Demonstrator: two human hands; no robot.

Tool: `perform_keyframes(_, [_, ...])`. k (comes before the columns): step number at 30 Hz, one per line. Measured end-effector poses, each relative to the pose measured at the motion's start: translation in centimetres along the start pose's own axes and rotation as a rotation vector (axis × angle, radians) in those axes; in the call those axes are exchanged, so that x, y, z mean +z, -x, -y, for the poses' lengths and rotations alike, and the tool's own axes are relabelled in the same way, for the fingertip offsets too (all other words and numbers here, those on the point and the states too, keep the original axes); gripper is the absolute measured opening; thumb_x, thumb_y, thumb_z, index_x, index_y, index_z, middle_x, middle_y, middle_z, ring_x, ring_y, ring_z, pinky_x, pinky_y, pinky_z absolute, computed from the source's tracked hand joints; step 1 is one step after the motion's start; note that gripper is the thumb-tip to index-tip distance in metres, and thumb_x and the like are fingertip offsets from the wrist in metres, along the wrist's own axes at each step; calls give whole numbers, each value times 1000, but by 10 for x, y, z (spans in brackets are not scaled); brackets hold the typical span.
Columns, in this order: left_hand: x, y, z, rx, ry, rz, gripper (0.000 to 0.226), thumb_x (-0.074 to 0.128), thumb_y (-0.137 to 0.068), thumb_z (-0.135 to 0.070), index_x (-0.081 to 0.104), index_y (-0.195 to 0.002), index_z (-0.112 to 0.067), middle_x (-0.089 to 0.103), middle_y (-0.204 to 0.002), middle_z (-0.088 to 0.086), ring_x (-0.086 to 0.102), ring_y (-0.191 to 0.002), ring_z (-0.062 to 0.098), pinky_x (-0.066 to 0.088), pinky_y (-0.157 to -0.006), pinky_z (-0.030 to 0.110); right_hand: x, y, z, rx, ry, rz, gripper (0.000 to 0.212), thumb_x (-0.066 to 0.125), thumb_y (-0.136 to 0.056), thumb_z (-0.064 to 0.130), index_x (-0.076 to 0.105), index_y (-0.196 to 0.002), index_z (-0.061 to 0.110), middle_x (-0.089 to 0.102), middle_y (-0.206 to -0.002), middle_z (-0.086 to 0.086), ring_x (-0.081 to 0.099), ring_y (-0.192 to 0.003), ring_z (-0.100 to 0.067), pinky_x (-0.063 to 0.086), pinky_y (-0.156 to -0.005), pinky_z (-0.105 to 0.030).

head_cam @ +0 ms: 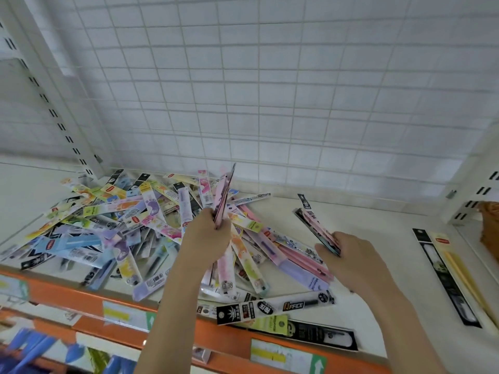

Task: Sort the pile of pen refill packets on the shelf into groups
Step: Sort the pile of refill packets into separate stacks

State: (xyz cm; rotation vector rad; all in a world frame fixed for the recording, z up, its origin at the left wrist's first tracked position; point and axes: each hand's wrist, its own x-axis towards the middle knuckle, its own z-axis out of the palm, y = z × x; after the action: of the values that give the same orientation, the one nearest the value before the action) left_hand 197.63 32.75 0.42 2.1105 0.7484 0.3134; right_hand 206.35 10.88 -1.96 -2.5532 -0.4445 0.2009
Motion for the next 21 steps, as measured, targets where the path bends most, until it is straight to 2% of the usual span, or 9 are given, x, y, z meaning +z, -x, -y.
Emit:
perform_keyframes(3, [-11,5,1,15,43,-10,18,41,-96,-17,46,-84,-6,45,-66,9,42,-56,19,38,-55,29,4,1,1,-42,28,-7,33,46,-93,27,37,-63,17,49,-58,-1,46,-56,-21,34,-51,-30])
perform_keyframes(6, [-20,13,-5,56,167,-57,12,40,-99,-16,51,-99,-11,58,-68,5,56,-58,15,44,-51,17,7,3,5,-107,9,-9,32,44,-96,22,32,-66,19,44,-61,0,43,-54,-17,31,-50,-26])
perform_keyframes(7, [-21,15,-7,76,207,-73,12,39,-99,-15,50,-103,-13,60,-69,3,59,-59,13,45,-54,17,8,4,6,-131,14,-14,30,43,-97,21,33,-69,20,43,-63,2,43,-55,-15,31,-50,-24])
perform_keyframes(11, [-20,18,-2,149,217,-98,11,41,-99,-18,51,-99,-13,59,-63,-1,57,-51,8,46,-59,24,10,11,10,-216,76,-15,6,47,-95,21,41,-95,19,42,-68,12,44,-59,-8,30,-48,-19])
perform_keyframes(13, [-19,20,3,148,196,-88,19,42,-98,-22,53,-97,-7,60,-64,5,54,-52,15,46,-58,27,11,19,12,-246,75,28,9,50,-93,24,41,-93,23,45,-66,12,47,-57,-11,32,-49,-22])
perform_keyframes(15, [-19,20,7,141,153,-64,25,43,-98,-27,54,-93,-4,60,-70,21,52,-54,22,43,-56,31,11,26,16,-256,85,94,15,51,-92,32,41,-85,26,48,-65,9,49,-58,-13,35,-52,-26])
perform_keyframes(17, [-21,20,10,148,96,-66,29,45,-97,-30,53,-83,-5,58,-70,26,49,-52,22,39,-52,30,13,32,21,-252,109,150,16,52,-92,39,43,-84,28,50,-67,10,50,-60,-10,38,-55,-25])
perform_keyframes(19, [-24,21,13,170,56,-60,32,48,-95,-30,48,-70,-11,47,-53,13,41,-43,12,34,-45,21,15,37,26,-254,127,190,16,54,-91,41,47,-87,27,54,-72,9,54,-66,-11,43,-61,-25])
perform_keyframes(21, [-27,21,14,181,19,-48,31,53,-93,-30,44,-66,-17,41,-49,-2,37,-39,8,29,-42,17,16,40,29,-248,135,233,22,57,-89,45,53,-92,23,60,-80,4,58,-73,-15,45,-66,-29])
